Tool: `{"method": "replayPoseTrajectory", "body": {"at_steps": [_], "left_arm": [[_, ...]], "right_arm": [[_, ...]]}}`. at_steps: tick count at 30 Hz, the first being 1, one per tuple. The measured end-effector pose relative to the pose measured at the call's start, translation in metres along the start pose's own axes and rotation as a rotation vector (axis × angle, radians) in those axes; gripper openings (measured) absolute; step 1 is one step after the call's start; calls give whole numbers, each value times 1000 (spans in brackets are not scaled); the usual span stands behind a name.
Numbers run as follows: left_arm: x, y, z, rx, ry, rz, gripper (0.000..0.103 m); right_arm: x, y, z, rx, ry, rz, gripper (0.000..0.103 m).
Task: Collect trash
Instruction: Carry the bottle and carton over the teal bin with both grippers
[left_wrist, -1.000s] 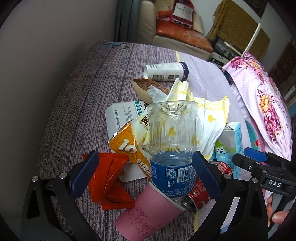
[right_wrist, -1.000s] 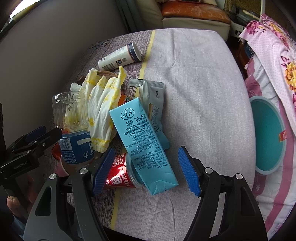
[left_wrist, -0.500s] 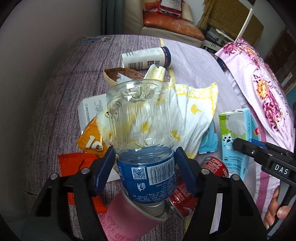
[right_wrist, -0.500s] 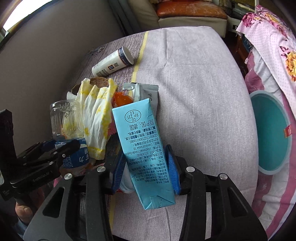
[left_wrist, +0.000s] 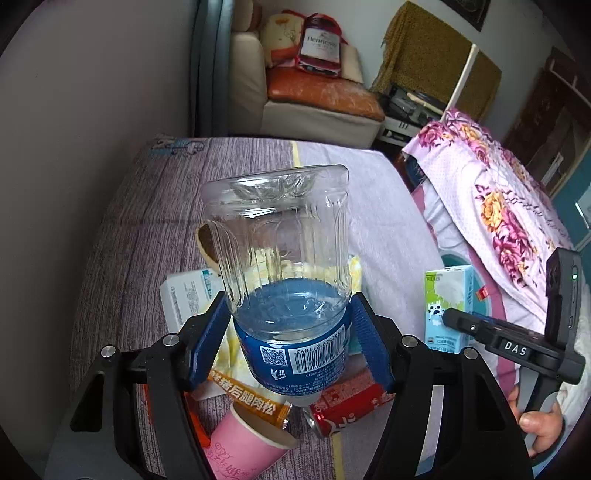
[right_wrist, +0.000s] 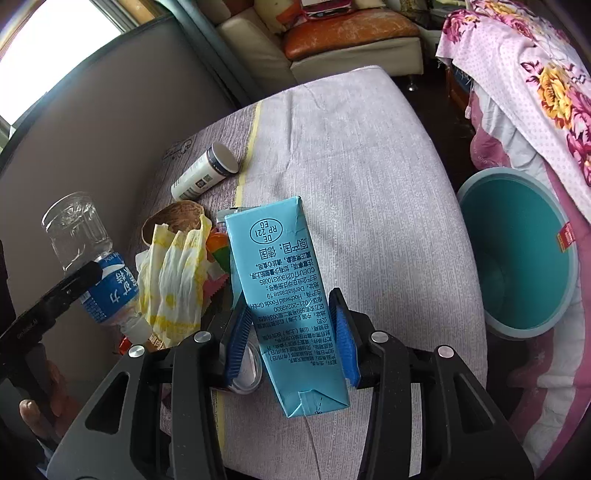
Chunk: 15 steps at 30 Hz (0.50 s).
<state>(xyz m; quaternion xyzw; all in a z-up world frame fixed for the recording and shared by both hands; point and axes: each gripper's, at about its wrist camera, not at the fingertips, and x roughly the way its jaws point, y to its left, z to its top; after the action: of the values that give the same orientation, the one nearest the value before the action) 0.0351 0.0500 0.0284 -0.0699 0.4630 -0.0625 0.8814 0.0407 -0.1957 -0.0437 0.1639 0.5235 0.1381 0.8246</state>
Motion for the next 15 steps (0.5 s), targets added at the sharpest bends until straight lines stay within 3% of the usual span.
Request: {"method": "replayPoseTrajectory", "body": {"at_steps": [6,15], "left_arm": [[16,-57,21,121,19,-80,67],[96,-189,35,294,120,-222,67]], "right_arm": [[-36,-45,16,92,-104,-30,40],[-86,-172,14,349,-226,-156,40]]}}
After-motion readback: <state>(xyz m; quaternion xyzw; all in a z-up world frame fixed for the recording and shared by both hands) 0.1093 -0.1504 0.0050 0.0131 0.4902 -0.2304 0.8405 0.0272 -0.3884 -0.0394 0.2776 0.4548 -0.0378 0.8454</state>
